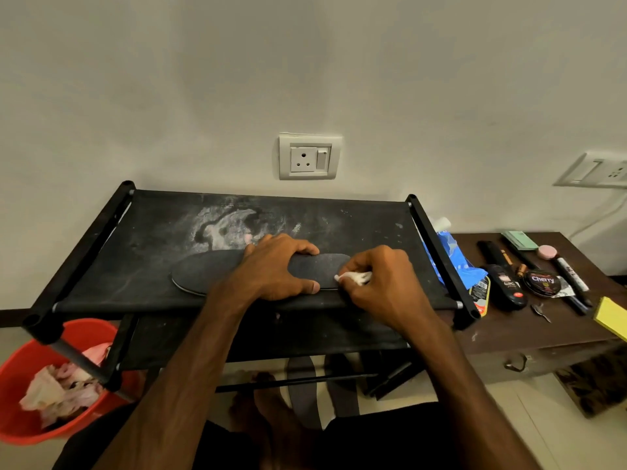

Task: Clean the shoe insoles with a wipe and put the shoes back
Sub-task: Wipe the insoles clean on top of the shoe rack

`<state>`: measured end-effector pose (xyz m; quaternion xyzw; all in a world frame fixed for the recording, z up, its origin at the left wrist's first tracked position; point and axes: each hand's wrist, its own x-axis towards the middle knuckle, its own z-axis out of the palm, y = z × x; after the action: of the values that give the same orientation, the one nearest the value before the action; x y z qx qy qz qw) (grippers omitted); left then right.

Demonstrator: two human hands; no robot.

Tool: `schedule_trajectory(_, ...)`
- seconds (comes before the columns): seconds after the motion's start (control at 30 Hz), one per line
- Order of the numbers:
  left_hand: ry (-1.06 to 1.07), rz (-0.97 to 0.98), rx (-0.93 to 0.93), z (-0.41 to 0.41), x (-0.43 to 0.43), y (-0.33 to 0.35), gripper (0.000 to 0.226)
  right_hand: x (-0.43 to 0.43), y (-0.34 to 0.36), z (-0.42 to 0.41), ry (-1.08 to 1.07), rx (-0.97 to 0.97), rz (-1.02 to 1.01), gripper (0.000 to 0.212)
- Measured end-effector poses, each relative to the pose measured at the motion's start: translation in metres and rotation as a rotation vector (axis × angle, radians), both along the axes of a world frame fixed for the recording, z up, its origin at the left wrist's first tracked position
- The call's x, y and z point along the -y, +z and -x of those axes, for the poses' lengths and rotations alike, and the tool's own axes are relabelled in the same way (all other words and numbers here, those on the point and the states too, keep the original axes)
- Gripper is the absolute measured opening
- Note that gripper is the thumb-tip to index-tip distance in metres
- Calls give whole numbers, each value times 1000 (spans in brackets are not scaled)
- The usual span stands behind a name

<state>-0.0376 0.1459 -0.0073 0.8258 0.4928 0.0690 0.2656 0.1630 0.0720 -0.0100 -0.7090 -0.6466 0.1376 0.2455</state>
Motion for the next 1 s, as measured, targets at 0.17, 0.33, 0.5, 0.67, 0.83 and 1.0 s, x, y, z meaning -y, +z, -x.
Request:
schedule_trajectory(0.17,1,0,-9,-1,0,0,65,-1,1,-6,-31,-61,14,4)
schedule_trajectory(0.33,-4,6,-6,-1,-2,2,65,-2,2,-9,-87,-4,18,3)
schedule_trajectory(0.5,-13,-19,-9,1,-3,0,65,-4,1,19,44,43,47,9)
schedule_trajectory(0.67,-23,-22,-12,0,-3,-1,65,0,6,12,104,-74,35,8)
schedule_trajectory(0.83,-44,-40,-37,2,-3,1,67,-1,4,-1,-67,-89,-118,14)
schedule_trajectory(1.0,-64,-28,46,12,-2,3,69,-3,-4,-1,-48,-55,-53,15)
